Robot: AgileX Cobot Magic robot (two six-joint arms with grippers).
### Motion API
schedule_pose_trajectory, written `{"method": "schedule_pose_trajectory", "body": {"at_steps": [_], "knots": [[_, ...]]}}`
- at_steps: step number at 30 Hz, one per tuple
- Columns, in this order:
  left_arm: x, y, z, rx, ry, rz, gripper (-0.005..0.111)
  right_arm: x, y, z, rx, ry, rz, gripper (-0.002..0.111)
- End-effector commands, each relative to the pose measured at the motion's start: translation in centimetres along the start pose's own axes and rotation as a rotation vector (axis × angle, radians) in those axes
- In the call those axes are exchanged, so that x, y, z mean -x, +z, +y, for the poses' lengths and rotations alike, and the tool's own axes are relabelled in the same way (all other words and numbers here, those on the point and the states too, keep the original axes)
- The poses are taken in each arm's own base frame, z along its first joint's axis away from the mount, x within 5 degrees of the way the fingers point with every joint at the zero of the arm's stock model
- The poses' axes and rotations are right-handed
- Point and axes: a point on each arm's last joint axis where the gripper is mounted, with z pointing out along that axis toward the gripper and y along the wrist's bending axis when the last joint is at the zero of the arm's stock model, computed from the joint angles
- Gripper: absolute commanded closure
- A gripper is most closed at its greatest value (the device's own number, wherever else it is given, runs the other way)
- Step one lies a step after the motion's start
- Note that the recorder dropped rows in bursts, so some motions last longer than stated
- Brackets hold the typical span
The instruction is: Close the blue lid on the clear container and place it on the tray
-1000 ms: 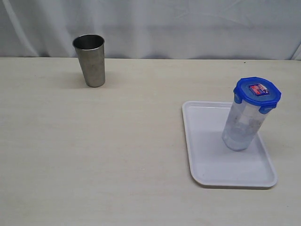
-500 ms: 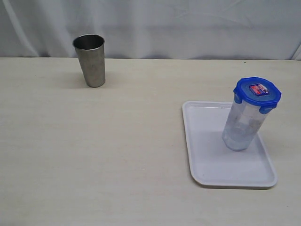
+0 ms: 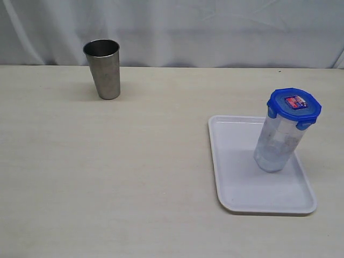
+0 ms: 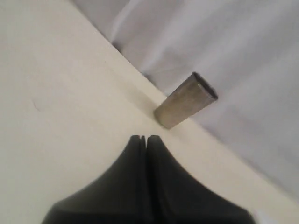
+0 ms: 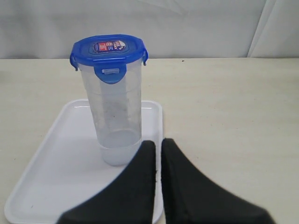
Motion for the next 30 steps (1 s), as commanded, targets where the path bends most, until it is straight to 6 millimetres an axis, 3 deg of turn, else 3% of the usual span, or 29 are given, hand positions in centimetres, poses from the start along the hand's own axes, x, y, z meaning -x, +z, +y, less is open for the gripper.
{"method": "schedule_pose_trajectory", "body": {"at_steps": [1, 4, 30], "knots": [[-0.01, 0.01, 0.02, 0.000, 0.620, -0.004, 0.107, -0.09, -0.01, -0.03, -0.005, -0.002, -0.001, 0.104], [-0.01, 0.01, 0.02, 0.000, 0.728, -0.004, 0.107, -0.09, -0.01, -0.03, -0.005, -0.002, -0.001, 0.104], [-0.04, 0.01, 0.05, 0.001, 0.817, 0.000, 0.107, -0.09, -0.01, -0.03, -0.005, -0.002, -0.001, 0.104]]}}
